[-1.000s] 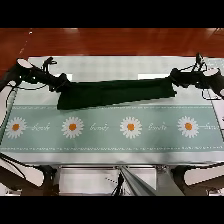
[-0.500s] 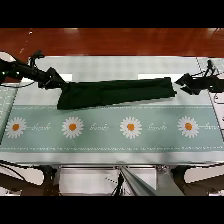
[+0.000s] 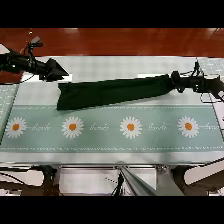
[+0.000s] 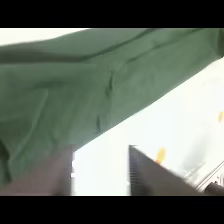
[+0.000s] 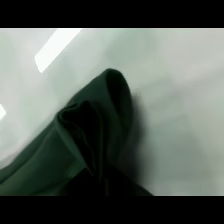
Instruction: Fold the shirts.
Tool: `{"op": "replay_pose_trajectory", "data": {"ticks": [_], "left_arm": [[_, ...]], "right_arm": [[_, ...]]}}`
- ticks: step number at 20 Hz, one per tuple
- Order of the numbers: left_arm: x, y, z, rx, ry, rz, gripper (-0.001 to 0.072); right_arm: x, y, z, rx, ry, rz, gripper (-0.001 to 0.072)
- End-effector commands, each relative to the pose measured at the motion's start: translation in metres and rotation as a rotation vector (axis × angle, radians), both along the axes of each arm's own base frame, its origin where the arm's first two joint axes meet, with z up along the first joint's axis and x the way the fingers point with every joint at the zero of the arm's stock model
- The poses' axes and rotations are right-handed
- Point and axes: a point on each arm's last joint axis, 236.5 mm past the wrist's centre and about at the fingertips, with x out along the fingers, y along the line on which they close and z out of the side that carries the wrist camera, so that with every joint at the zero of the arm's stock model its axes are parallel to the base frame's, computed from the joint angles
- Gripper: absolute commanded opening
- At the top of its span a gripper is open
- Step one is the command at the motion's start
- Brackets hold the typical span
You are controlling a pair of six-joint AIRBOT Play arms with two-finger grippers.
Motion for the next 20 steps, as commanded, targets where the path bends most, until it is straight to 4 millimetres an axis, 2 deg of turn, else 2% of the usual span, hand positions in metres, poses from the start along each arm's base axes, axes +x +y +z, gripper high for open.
{"op": "replay_pose_trajectory", "data": {"ticks": [1, 2, 3, 6, 8, 12, 16, 18, 20], "left_arm": [[0.007, -0.014, 0.007, -0.002, -0.040, 0.005, 0.0249], [0.009, -0.025, 0.007, 0.001, -0.057, -0.006, 0.0080], [0.011, -0.038, 0.008, 0.006, -0.081, -0.027, 0.0026], [0.015, -0.090, 0.011, 0.013, -0.153, -0.074, 0.0025], [0.011, -0.129, 0.011, 0.011, -0.195, -0.116, 0.0025], [-0.022, -0.214, 0.001, -0.003, -0.219, -0.227, 0.0026], [-0.076, -0.280, -0.044, 0.013, -0.142, -0.392, 0.0025], [-0.101, -0.305, -0.066, 0.012, -0.091, -0.443, 0.0026], [-0.116, -0.325, -0.081, 0.018, -0.084, -0.474, 0.0026]], "right_arm": [[0.002, 0.007, 0.055, -0.042, -0.124, 0.056, 0.0024], [-0.006, 0.010, 0.076, -0.076, -0.149, 0.096, 0.0024], [-0.015, 0.014, 0.095, -0.101, -0.161, 0.127, 0.0024], [-0.052, 0.026, 0.148, -0.182, -0.165, 0.192, 0.0024], [-0.075, 0.032, 0.181, -0.266, -0.179, 0.211, 0.0024], [-0.111, 0.049, 0.237, -0.388, -0.237, 0.178, 0.0024], [-0.144, 0.071, 0.278, -0.396, -0.294, 0.155, 0.0024], [-0.163, 0.081, 0.288, -0.400, -0.293, 0.163, 0.0024], [-0.179, 0.088, 0.293, -0.404, -0.284, 0.170, 0.0024]]}}
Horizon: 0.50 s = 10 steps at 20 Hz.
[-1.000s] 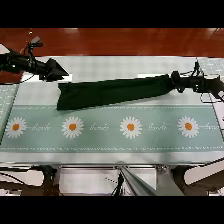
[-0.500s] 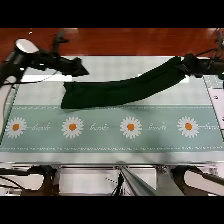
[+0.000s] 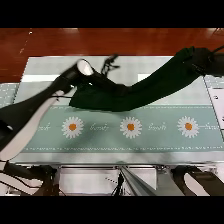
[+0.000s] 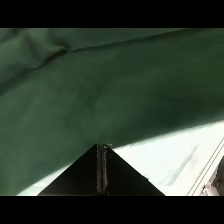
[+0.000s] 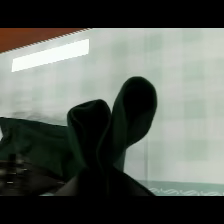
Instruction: Fold the shirts.
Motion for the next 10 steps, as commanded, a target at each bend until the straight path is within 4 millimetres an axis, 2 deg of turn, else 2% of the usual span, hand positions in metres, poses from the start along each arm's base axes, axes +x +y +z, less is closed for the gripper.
{"op": "replay_pose_trajectory", "data": {"ticks": [1, 4, 6, 8, 10], "left_arm": [[-0.034, -0.043, -0.029, 0.013, 0.018, -0.060, 0.0026], [-0.048, -0.079, -0.041, -0.040, 0.036, -0.030, 0.0026], [-0.059, -0.094, -0.055, -0.050, 0.064, -0.029, 0.0025], [-0.058, -0.092, -0.058, -0.043, 0.068, -0.029, 0.0025], [-0.036, -0.078, -0.038, -0.066, 0.045, 0.009, 0.0024]], "right_arm": [[-0.032, 0.011, 0.014, -0.005, 0.011, -0.013, 0.0024], [-0.053, 0.030, 0.026, 0.034, 0.006, 0.016, 0.0024], [-0.058, 0.026, 0.031, 0.032, -0.004, -0.009, 0.0024], [-0.060, 0.014, 0.024, -0.022, 0.017, -0.036, 0.0024], [-0.056, 0.009, 0.016, -0.056, 0.033, -0.037, 0.0024]]}}
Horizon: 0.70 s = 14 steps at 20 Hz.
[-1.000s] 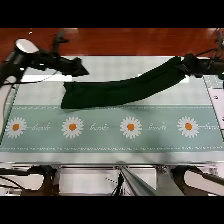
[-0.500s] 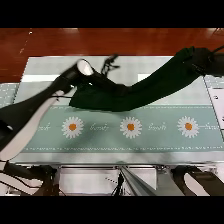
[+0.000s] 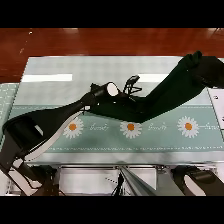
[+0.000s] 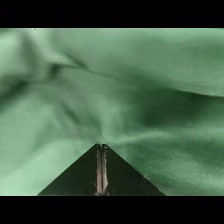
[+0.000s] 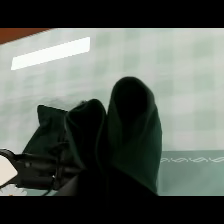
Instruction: Fold the shirts.
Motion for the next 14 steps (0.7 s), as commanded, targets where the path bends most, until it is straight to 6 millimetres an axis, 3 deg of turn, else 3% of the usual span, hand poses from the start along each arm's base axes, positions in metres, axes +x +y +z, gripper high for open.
{"op": "replay_pose_trajectory", "data": {"ticks": [1, 4, 7, 9, 11, 14], "left_arm": [[0.030, 0.018, 0.028, -0.035, -0.040, 0.061, 0.0024], [0.089, 0.093, 0.096, -0.011, -0.223, 0.146, 0.0024], [0.127, 0.199, 0.170, 0.053, -0.387, 0.270, 0.0024], [0.132, 0.269, 0.214, 0.074, -0.444, 0.371, 0.0024], [0.124, 0.327, 0.250, 0.090, -0.483, 0.464, 0.0025], [0.097, 0.380, 0.282, 0.124, -0.508, 0.540, 0.0025]], "right_arm": [[0.002, -0.008, -0.012, -0.070, 0.025, 0.002, 0.0023], [0.026, 0.014, -0.031, -0.118, 0.027, 0.081, 0.0023], [0.059, 0.076, -0.055, -0.111, -0.010, 0.187, 0.0023], [0.076, 0.120, -0.083, -0.084, 0.000, 0.234, 0.0023], [0.088, 0.164, -0.111, -0.043, 0.012, 0.266, 0.0024], [0.094, 0.233, -0.150, 0.072, 0.027, 0.304, 0.0024]]}}
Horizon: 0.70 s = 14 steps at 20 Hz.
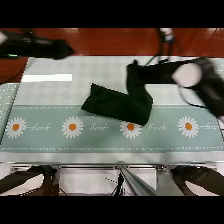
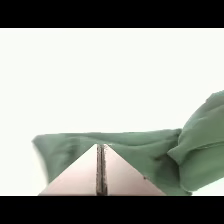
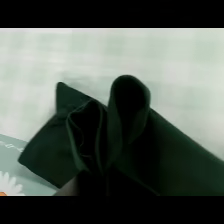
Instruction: Fold the shirts.
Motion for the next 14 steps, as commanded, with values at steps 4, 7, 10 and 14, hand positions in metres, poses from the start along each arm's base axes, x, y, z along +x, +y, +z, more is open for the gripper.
{"op": "replay_pose_trajectory", "data": {"ticks": [4, 7, 10, 14], "left_arm": [[-0.055, 0.070, 0.049, 0.056, -0.037, 0.093, 0.0025], [-0.057, 0.062, 0.050, 0.057, -0.042, 0.073, 0.0025], [-0.054, 0.064, 0.045, 0.059, -0.031, 0.074, 0.0026], [-0.045, 0.068, 0.024, 0.073, 0.019, 0.076, 0.0026]], "right_arm": [[-0.007, 0.132, -0.089, 0.221, 0.116, 0.027, 0.0030], [-0.017, 0.149, -0.113, 0.226, 0.160, 0.032, 0.0551], [-0.017, 0.112, -0.100, 0.118, 0.166, 0.089, 0.0550], [-0.013, -0.078, -0.082, -0.377, 0.217, 0.017, 0.0546]]}}
